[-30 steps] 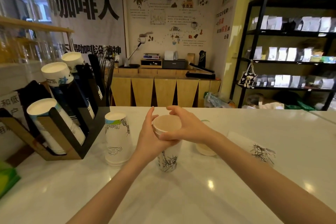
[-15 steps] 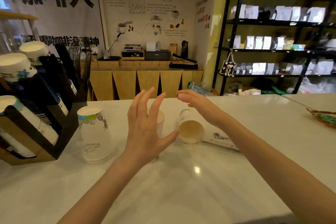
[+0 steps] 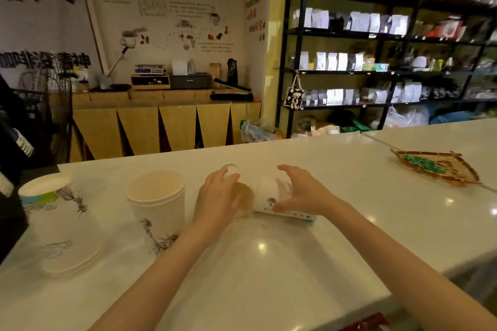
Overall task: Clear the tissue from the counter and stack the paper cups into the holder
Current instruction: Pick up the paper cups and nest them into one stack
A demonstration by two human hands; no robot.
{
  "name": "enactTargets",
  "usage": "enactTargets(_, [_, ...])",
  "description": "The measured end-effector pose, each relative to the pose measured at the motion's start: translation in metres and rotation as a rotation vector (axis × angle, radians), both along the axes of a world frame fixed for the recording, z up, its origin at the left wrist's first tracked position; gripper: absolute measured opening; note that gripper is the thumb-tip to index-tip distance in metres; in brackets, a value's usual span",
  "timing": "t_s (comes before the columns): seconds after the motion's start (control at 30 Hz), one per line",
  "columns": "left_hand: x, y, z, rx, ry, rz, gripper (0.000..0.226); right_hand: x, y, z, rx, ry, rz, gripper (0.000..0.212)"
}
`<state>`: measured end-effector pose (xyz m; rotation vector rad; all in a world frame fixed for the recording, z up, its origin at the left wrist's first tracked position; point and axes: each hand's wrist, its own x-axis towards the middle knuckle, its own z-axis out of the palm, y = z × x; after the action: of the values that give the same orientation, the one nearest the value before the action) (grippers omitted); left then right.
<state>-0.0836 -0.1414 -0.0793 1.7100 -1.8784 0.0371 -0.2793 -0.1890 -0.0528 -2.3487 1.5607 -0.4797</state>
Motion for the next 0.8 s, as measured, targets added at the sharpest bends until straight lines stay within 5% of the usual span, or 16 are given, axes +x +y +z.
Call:
enactTargets(0.23, [0.004, -0.009, -0.006, -0.044, 0.202, 0.08, 0.038, 0.004, -0.006, -0.019, -0.061, 0.14, 0.001, 0.088])
enactTargets(0.47, [-0.001, -0.006, 0.011, -0.131, 0.136, 0.086, 0.029, -0.004, -0.009, -0.014, -0.061, 0.008, -0.035, 0.086])
enactTargets(0.8, [0.023, 0.039, 0.137, -0.394, 0.18, 0.06, 0.021, 0.014, -0.016, -0.005, -0.087, -0.241, -0.031, 0.083])
